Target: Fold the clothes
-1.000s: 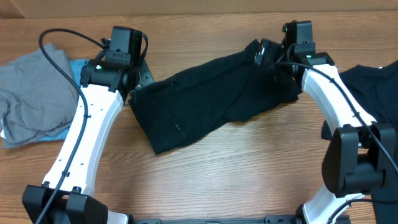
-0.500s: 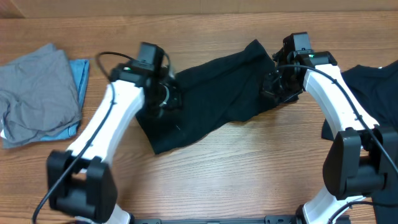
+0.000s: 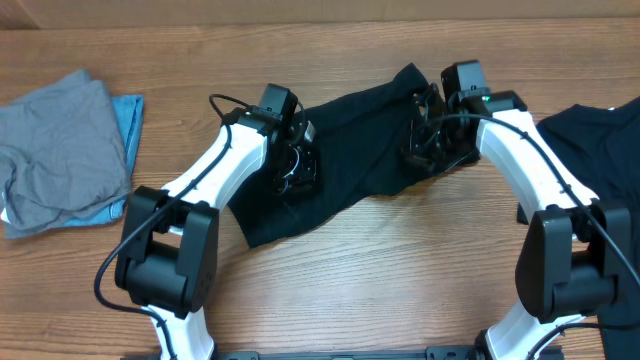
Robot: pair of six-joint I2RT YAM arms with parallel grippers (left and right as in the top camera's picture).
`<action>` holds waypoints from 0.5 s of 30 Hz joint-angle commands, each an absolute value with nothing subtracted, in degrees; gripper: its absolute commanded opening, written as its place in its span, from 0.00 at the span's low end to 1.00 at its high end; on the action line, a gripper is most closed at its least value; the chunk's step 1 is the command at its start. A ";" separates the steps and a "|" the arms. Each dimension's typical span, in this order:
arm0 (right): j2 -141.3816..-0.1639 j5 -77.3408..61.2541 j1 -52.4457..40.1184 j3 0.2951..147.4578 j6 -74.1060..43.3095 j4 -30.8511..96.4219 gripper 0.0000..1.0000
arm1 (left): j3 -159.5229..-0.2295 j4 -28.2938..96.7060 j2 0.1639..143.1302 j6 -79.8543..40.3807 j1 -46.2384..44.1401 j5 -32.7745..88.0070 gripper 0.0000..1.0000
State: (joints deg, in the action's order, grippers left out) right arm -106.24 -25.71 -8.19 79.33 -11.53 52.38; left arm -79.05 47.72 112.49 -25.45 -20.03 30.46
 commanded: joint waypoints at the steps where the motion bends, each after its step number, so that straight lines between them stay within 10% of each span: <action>1: -104.71 -27.24 -8.21 75.33 -9.98 48.88 0.04 | -78.48 48.07 115.33 -24.38 -20.27 27.35 0.04; 15: -107.48 -17.50 -8.08 66.35 -12.01 37.28 0.04 | -78.48 50.28 118.78 -24.43 -19.03 12.93 0.04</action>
State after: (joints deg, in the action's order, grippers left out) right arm -106.34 -21.26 -8.19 67.18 -11.00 38.98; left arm -79.05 49.58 118.08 -25.43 -19.90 19.86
